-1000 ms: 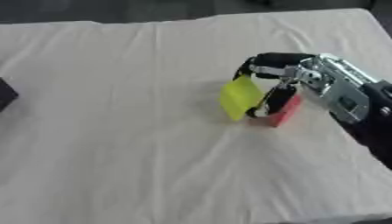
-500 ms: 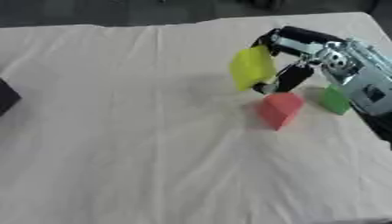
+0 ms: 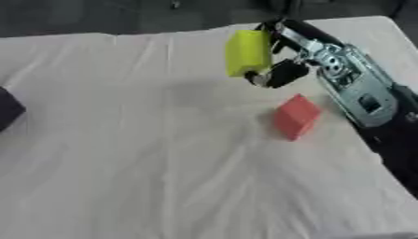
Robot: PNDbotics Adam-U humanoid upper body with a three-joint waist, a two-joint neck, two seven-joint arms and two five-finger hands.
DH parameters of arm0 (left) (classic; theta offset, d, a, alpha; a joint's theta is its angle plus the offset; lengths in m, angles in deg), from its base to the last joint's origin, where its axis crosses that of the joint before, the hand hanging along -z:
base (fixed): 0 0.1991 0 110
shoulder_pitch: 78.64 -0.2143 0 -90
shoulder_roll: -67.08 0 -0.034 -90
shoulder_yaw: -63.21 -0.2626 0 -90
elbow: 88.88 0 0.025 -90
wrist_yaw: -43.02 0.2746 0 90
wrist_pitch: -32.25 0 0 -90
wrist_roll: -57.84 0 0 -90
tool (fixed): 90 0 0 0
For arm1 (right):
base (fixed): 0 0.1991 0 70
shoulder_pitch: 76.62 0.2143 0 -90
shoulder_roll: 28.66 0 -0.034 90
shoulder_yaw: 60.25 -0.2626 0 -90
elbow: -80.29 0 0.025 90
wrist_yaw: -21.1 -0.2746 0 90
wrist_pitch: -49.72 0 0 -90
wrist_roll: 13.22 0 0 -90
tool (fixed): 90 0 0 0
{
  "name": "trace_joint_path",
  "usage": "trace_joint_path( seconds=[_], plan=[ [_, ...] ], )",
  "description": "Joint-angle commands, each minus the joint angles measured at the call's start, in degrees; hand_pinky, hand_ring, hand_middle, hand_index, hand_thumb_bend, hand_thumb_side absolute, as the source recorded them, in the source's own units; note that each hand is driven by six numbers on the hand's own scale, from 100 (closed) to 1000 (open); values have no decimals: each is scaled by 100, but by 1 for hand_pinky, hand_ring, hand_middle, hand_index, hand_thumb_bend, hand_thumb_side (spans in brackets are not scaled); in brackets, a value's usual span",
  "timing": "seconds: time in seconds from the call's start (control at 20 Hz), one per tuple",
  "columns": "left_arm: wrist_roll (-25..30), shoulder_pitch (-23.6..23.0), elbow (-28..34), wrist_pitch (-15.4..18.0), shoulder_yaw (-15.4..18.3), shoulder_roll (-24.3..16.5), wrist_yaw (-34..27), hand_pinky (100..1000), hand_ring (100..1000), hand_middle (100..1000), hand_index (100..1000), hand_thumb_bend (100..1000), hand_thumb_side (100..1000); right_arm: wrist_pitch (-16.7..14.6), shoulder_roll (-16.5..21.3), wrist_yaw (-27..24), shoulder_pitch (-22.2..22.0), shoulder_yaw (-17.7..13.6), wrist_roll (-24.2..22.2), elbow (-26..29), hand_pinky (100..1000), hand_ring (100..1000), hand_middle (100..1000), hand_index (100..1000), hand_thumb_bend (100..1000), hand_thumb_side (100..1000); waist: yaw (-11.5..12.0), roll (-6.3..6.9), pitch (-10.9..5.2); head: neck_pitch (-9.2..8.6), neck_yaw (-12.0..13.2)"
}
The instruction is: Pick up the objects with one hand, pass them to the other hand, and then place them into the box on the other side of the table.
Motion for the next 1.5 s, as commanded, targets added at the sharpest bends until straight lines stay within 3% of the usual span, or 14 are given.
trace_joint_path(
  seconds=[0.05,0.3,0.65,1.05,1.35,1.5],
  plan=[
    [266,322,176,-45,-99,-422,129,828,935,893,774,100,656,96,-260,84,122,-70,245,-82,643,650,564,615,137,100,0,14,-170,-25,14],
    [817,928,185,-108,-440,-762,414,822,928,885,779,100,602,171,-670,71,217,52,695,-297,620,636,555,605,100,100,3,34,-233,1,36],
    [1477,1589,186,-226,-853,-844,827,816,919,877,783,100,529,12,-1081,-84,377,332,1126,-477,599,629,549,598,100,100,4,57,-283,4,94],
    [2149,2223,186,-434,-1371,-639,1397,827,927,887,810,100,484,-77,-1454,-73,505,563,1070,-681,597,633,547,596,100,100,28,79,-312,25,78],
    [2574,2498,186,-522,-1619,-544,1980,844,934,888,837,100,309,6,-1597,-126,620,660,1000,-649,592,631,545,592,100,100,37,82,-318,29,69],
    [2741,2623,143,-535,-1740,-461,2246,848,936,890,849,100,274,72,-1693,-155,693,729,960,-599,590,631,544,592,100,100,45,82,-321,43,59]
  ],
)
